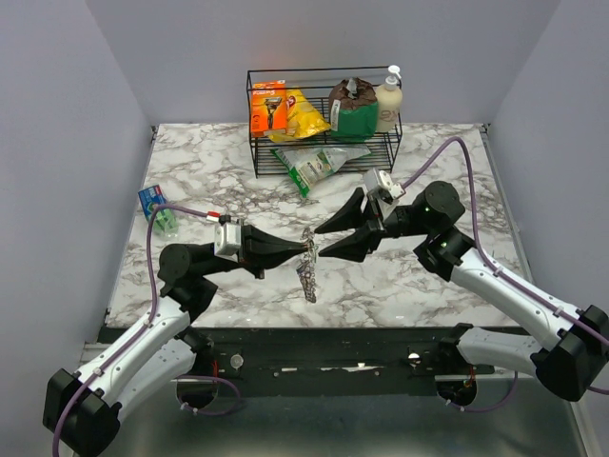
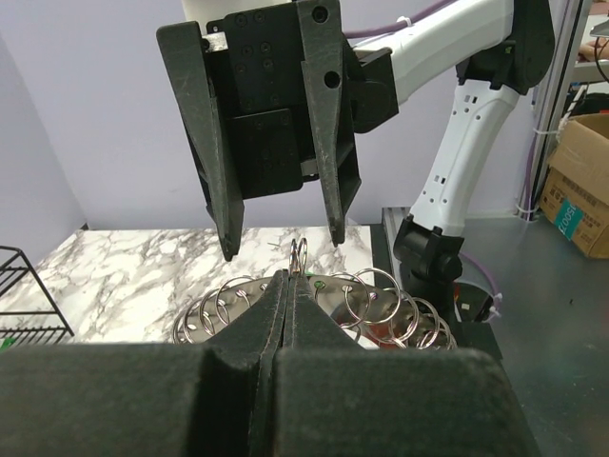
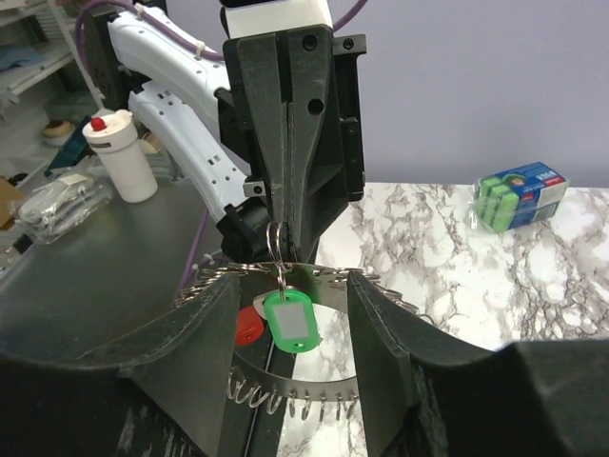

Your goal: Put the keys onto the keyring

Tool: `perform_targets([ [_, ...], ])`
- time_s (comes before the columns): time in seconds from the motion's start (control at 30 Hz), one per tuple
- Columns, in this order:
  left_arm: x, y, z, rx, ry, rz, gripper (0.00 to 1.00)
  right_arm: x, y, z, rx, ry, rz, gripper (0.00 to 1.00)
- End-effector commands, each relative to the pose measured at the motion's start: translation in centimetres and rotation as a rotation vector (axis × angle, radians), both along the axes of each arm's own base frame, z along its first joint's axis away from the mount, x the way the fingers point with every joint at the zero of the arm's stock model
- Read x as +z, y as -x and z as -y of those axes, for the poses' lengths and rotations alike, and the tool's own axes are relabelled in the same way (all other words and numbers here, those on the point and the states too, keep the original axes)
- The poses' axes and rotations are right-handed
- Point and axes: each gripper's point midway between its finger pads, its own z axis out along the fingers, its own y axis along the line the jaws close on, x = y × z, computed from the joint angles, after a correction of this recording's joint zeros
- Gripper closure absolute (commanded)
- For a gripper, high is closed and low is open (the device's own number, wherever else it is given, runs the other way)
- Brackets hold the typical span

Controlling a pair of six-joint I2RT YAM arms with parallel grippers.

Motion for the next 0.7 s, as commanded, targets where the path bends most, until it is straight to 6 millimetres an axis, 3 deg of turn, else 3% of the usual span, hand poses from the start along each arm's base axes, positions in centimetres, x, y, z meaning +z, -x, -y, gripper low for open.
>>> perform_targets([
  [0.0, 1.9, 0.9, -0.2, -0.019, 0.037, 0.075, 1.0, 1.5, 0.8, -0.2, 0.064, -0.031, 0.031, 0.42],
  [0.37, 1.8, 1.0, -0.1, -0.029, 0.032, 0.067, 1.0, 1.3, 1.1, -1.1, 0.103, -0.017, 0.012, 0.51],
  [0.67, 1.8, 1.0, -0.1, -0.034, 0.029, 0.065, 1.0, 0.9, 0.9, -1.5, 0.112, 0.007, -0.006, 0.83],
])
